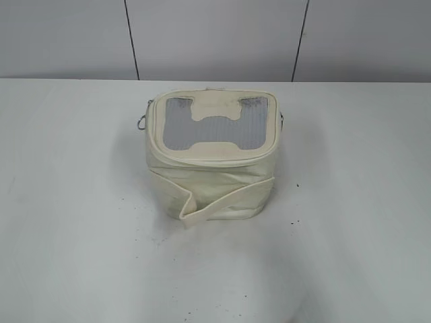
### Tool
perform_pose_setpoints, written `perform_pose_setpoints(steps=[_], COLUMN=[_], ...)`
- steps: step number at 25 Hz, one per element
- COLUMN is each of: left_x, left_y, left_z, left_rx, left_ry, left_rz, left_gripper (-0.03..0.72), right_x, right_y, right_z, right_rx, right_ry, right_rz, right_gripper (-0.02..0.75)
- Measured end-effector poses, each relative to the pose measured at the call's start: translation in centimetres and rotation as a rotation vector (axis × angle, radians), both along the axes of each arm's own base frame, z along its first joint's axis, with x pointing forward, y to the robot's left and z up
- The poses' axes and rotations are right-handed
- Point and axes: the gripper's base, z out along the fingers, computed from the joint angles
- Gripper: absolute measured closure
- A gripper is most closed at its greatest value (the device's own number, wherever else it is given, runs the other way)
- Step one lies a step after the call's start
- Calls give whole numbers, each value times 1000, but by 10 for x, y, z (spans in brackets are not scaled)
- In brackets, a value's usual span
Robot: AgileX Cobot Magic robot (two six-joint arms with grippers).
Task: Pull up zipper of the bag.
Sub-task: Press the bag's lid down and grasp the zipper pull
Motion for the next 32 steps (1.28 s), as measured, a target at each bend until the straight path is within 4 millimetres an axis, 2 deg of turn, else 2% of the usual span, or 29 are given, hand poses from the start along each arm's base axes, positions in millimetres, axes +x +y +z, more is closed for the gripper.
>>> perform_pose_setpoints(steps=[5, 11, 18, 21, 24, 28, 32], left_x=[31, 80, 145, 173, 199, 237, 272], left_y=[-5, -13, -30, -37, -43, -50, -60], left_z=[15, 16, 11, 7, 5, -3, -17], left_rx=[-111, -158, -258, -286, -321, -345, -338], left_ry=[-58, 20, 165, 218, 244, 286, 336], left_rz=[-7, -79, -236, -305, -379, -445, -483], left_gripper=[444, 444, 442, 414, 376, 364, 361], right_x=[38, 98, 185, 221, 254, 290, 326], right_y=[12, 45, 87, 104, 122, 149, 175], right_z=[17, 35, 52, 56, 52, 46, 30], right_rx=[-29, -130, -218, -232, -237, -204, -148], right_ry=[-5, 73, 148, 163, 207, 240, 264], right_rz=[121, 319, 447, 495, 577, 734, 862], right_gripper=[150, 150, 151, 151, 151, 151, 151])
